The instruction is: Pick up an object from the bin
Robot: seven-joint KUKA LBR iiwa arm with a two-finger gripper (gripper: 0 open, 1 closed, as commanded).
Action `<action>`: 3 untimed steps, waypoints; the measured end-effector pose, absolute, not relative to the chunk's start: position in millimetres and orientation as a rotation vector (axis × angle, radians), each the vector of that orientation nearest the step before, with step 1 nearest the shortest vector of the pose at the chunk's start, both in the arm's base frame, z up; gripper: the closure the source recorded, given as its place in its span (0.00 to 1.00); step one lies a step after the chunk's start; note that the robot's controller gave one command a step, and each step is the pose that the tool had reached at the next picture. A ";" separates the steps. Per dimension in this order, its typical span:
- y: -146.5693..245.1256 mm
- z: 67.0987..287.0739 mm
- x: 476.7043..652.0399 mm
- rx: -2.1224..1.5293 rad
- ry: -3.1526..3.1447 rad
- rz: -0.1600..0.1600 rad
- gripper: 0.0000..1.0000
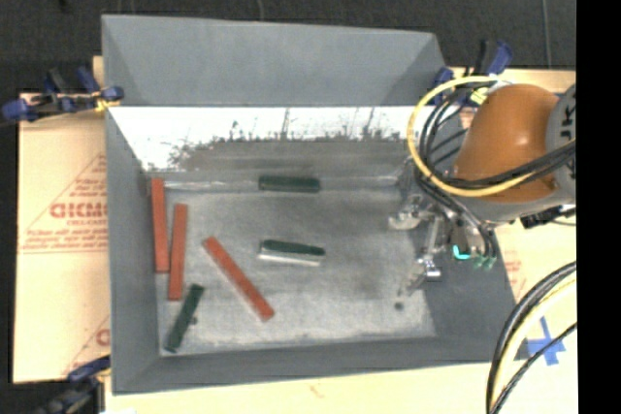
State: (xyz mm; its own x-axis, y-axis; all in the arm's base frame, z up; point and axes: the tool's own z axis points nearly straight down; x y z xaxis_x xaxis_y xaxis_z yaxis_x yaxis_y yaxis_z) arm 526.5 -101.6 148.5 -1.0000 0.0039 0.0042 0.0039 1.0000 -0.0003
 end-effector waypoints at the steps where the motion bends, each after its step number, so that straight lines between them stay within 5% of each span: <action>1: -101.3 152.8 528.5 -0.001 -3.145 0.002 0.00; 2: -85.2 129.3 566.0 -0.082 -3.151 0.005 0.00; 3: -72.5 113.1 583.5 -0.105 -3.150 0.000 0.00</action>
Offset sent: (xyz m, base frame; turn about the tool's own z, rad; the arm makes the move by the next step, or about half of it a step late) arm 0.1033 0.0568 -0.0753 0.1274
